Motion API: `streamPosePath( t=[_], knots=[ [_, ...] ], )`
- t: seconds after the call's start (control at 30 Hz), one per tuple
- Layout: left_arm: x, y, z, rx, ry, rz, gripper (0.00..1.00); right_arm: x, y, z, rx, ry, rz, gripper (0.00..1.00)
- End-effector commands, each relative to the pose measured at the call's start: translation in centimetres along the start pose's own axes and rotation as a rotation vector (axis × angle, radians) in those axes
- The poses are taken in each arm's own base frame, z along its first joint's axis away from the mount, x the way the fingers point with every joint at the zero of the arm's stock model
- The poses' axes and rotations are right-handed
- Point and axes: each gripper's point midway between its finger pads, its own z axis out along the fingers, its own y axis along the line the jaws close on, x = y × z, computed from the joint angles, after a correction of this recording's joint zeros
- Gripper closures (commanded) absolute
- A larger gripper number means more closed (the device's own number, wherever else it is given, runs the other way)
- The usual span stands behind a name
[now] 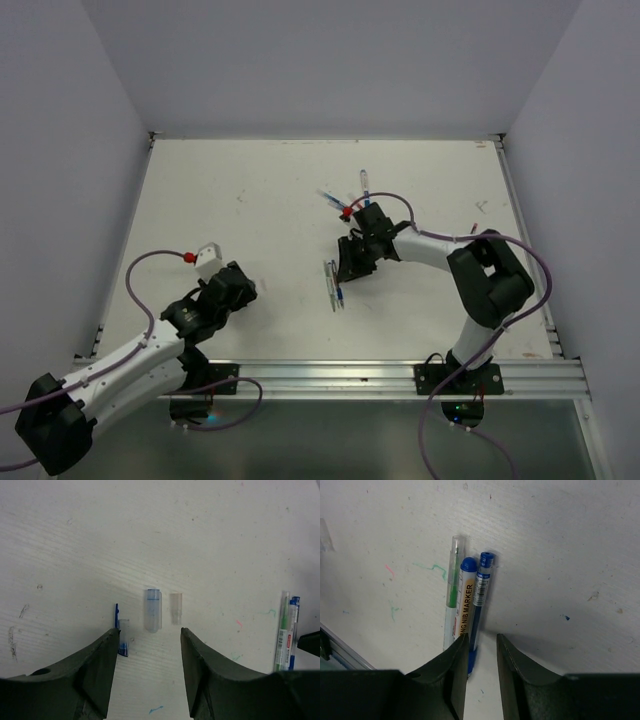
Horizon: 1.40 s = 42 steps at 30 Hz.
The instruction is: Open the pen caps
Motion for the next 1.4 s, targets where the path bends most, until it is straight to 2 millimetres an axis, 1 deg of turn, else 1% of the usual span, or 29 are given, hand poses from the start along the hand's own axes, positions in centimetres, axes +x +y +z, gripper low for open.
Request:
streamPosePath(
  t=[0.0, 0.13, 0.17, 0.23, 0.27, 0.33, 0.37, 0.4, 0.43, 0.47, 0.5, 0.53, 0.57, 0.6, 0.63, 0.67, 0.7, 0.77, 0.83, 0.9, 1.07, 1.17, 1.37],
  knots=[
    [-2.0, -0.5, -0.6, 0.009, -0.067, -0.002, 0.45, -2.6, 1.1, -0.8, -0.007, -0.067, -0.023, 0.67],
    [-2.6, -1.5, -1.1, 0.060, -0.080, 0.007, 0.45, -5.2, 0.5, -2.5, 0.043, -0.115, -0.035, 0.65],
    [-2.8, -1.8, -1.2, 0.075, -0.084, 0.008, 0.45, -6.3, 0.8, -3.0, 0.035, -0.127, -0.035, 0.65],
    [-3.1, -2.3, -1.3, 0.104, -0.091, 0.035, 0.45, -8.1, 0.0, -3.9, 0.042, -0.154, -0.035, 0.64],
    [-3.1, -2.4, -1.4, 0.109, -0.094, 0.043, 0.45, -9.7, 0.0, -4.7, 0.057, -0.182, -0.044, 0.64],
    [-3.3, -2.6, -1.5, 0.120, -0.101, 0.059, 0.45, -11.4, -1.3, -5.1, 0.111, -0.202, -0.085, 0.61],
    [-3.4, -2.7, -1.4, 0.121, -0.102, 0.064, 0.44, -13.1, -1.2, -5.8, 0.140, -0.233, -0.106, 0.60],
    [-3.3, -2.6, -1.4, 0.122, -0.100, 0.070, 0.44, -13.4, -2.1, -5.1, 0.159, -0.212, -0.107, 0.59],
    [-3.3, -3.0, -1.4, 0.138, -0.099, 0.068, 0.44, -14.0, -2.4, -4.9, 0.170, -0.206, -0.139, 0.59],
    [-3.0, -3.0, -1.3, 0.141, -0.091, 0.077, 0.44, -15.1, -2.2, -5.2, 0.180, -0.212, -0.154, 0.59],
    [-3.1, -3.2, -1.3, 0.149, -0.090, 0.077, 0.44, -15.2, -3.6, -4.1, 0.227, -0.188, -0.149, 0.59],
    [-2.9, -3.6, -1.3, 0.164, -0.084, 0.078, 0.44, -15.6, -4.1, -3.9, 0.247, -0.182, -0.166, 0.59],
    [-2.9, -3.6, -1.3, 0.167, -0.080, 0.081, 0.44, -16.3, -4.2, -3.9, 0.259, -0.192, -0.178, 0.60],
    [-2.9, -3.7, -1.2, 0.168, -0.081, 0.085, 0.44, -16.7, -4.6, -3.7, 0.271, -0.194, -0.184, 0.60],
    [-2.9, -3.8, -1.2, 0.172, -0.080, 0.087, 0.44, -16.6, -5.5, -2.8, 0.295, -0.178, -0.193, 0.60],
    [-2.7, -3.7, -1.1, 0.170, -0.077, 0.100, 0.44, -17.0, -5.7, -2.6, 0.299, -0.181, -0.203, 0.59],
    [-2.7, -3.8, -1.0, 0.171, -0.077, 0.105, 0.44, -17.1, -6.3, -2.4, 0.302, -0.177, -0.203, 0.59],
    [-2.4, -3.6, -0.7, 0.167, -0.072, 0.113, 0.44, -16.9, -7.2, -1.6, 0.308, -0.151, -0.224, 0.59],
    [-2.2, -3.6, -0.4, 0.170, -0.074, 0.121, 0.44, -17.1, -8.3, -1.7, 0.332, -0.153, -0.219, 0.59],
    [-1.4, -3.1, 0.2, 0.152, -0.056, 0.133, 0.43, -17.1, -8.3, -1.6, 0.314, -0.157, -0.220, 0.59],
    [-0.6, -3.6, 0.9, 0.165, -0.029, 0.139, 0.43, -17.2, -8.0, -1.8, 0.298, -0.164, -0.236, 0.59],
    [-0.6, -4.0, 1.0, 0.178, -0.029, 0.143, 0.43, -17.2, -7.7, -1.7, 0.282, -0.167, -0.239, 0.59],
    [-0.6, -3.8, 1.0, 0.176, -0.031, 0.163, 0.43, -17.8, -7.5, -2.1, 0.283, -0.189, -0.238, 0.59]
  ],
)
